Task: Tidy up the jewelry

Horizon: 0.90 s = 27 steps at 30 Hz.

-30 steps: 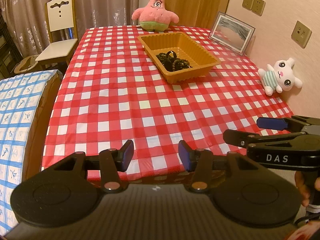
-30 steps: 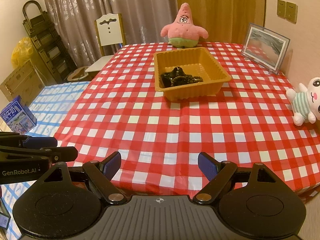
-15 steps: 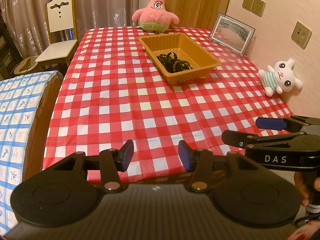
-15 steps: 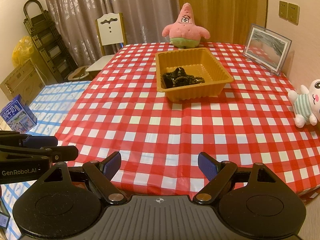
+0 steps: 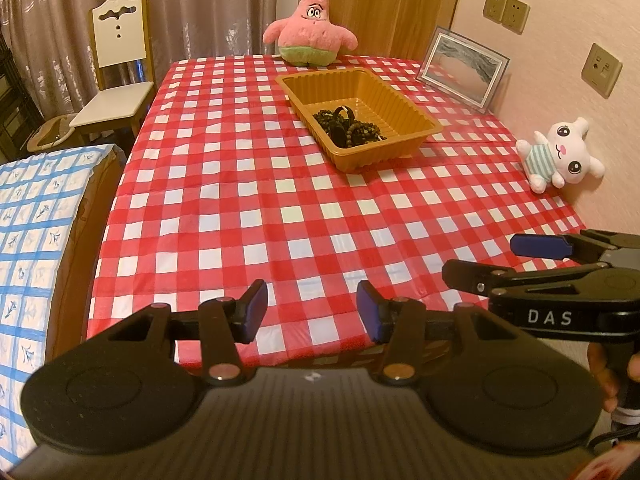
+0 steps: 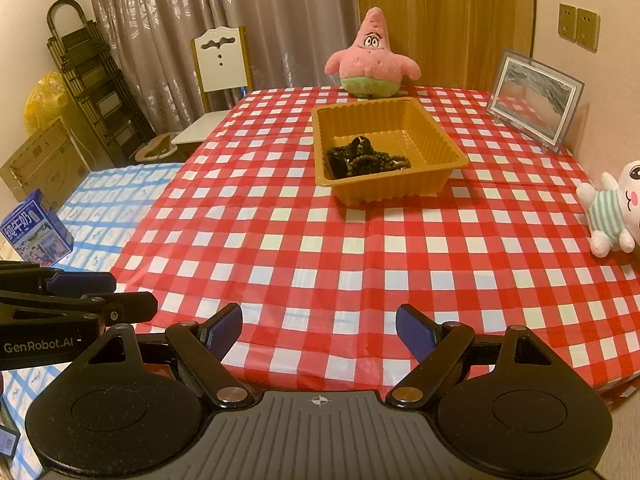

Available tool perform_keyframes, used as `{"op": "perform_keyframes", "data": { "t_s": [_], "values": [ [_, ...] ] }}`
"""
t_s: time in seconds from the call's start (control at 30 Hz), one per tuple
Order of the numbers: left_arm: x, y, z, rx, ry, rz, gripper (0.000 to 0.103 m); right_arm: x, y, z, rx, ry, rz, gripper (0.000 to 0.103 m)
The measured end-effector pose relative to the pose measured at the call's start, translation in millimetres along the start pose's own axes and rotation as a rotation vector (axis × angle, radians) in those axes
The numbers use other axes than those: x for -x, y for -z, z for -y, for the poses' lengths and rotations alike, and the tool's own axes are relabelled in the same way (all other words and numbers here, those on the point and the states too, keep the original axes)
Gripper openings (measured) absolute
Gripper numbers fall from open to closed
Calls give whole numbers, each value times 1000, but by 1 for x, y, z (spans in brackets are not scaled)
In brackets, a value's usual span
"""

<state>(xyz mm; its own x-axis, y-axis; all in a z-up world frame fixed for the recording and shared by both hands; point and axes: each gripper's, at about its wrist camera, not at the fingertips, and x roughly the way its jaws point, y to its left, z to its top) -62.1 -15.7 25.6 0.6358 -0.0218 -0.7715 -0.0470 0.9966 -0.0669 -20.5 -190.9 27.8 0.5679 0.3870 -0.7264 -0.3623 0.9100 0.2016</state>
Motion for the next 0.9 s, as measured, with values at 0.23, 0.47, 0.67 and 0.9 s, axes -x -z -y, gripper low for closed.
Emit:
{"op": "perform_keyframes", "data": {
  "t_s": [0.23, 0.47, 0.67, 0.9],
  "values": [
    [0, 0, 0, 0, 0, 1, 46, 0, 0, 0, 0, 0, 0, 84],
    [0, 0, 0, 1, -1, 1, 46, 0, 0, -1, 0, 0, 0, 84],
    [0, 0, 0, 0, 0, 3, 46, 0, 1, -1, 1, 1, 1, 84],
    [-1, -1, 0, 0, 0, 2, 46, -2, -1, -2, 1, 1, 1, 84]
  ]
}}
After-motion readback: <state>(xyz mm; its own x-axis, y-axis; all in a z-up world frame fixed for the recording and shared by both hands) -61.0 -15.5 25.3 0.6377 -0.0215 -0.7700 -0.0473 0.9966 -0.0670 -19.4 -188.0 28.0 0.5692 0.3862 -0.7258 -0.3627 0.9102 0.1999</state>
